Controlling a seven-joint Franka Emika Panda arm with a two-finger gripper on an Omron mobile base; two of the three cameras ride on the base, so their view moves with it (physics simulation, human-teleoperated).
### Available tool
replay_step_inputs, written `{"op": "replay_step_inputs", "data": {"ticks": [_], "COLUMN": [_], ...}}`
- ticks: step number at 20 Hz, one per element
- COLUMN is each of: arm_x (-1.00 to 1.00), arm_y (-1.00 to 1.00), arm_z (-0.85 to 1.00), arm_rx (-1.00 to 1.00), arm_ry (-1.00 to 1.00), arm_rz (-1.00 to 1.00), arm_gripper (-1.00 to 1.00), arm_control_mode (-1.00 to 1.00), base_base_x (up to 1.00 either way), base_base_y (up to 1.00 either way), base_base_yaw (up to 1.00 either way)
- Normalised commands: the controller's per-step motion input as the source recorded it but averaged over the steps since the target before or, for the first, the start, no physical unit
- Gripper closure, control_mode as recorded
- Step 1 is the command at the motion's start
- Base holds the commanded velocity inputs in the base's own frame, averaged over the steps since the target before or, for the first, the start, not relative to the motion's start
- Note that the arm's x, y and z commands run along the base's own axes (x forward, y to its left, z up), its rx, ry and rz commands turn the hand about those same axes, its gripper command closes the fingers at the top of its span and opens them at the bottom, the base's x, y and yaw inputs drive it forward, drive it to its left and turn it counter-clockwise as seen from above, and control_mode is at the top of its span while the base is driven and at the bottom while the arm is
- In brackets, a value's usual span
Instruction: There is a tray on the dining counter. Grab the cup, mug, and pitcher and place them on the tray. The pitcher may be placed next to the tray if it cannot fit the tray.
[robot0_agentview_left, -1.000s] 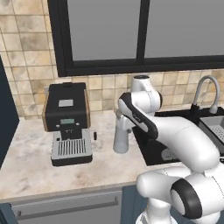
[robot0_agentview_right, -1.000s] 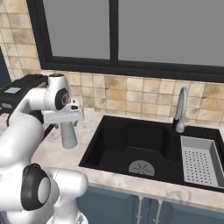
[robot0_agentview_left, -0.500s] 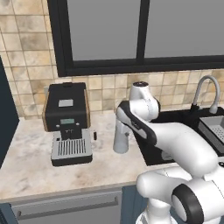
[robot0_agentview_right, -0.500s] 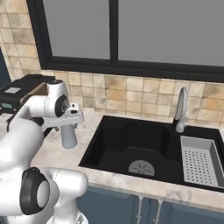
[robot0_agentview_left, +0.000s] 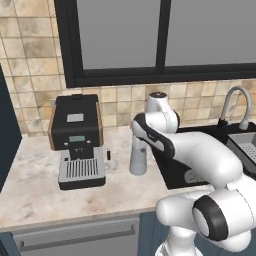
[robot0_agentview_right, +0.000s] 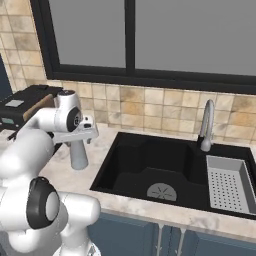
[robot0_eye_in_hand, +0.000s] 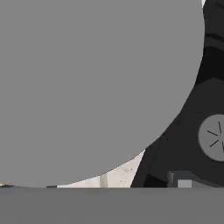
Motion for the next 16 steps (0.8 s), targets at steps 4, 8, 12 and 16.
{"op": "replay_step_inputs", "data": {"ticks": [4,8,12,16], "arm_x": [0.22,0.24,0.19,0.13], "arm_y": [0.0,0.0,0.03,0.04], "arm_z": [0.0,0.0,-0.05,-0.03], "arm_rx": [0.01,0.01,0.0,0.01], "arm_ry": [0.0,0.0,0.0,0.0], "arm_rz": [0.0,0.0,0.0,0.0], "arm_gripper": [-1.0,-1.0,-1.0,-1.0], "arm_control_mode": [-1.0,-1.0,-1.0,-1.0], "base_base_x": [0.0,0.0,0.0,0.0], "base_base_y": [0.0,0.0,0.0,0.0], "base_base_yaw": [0.0,0.0,0.0,0.0]}}
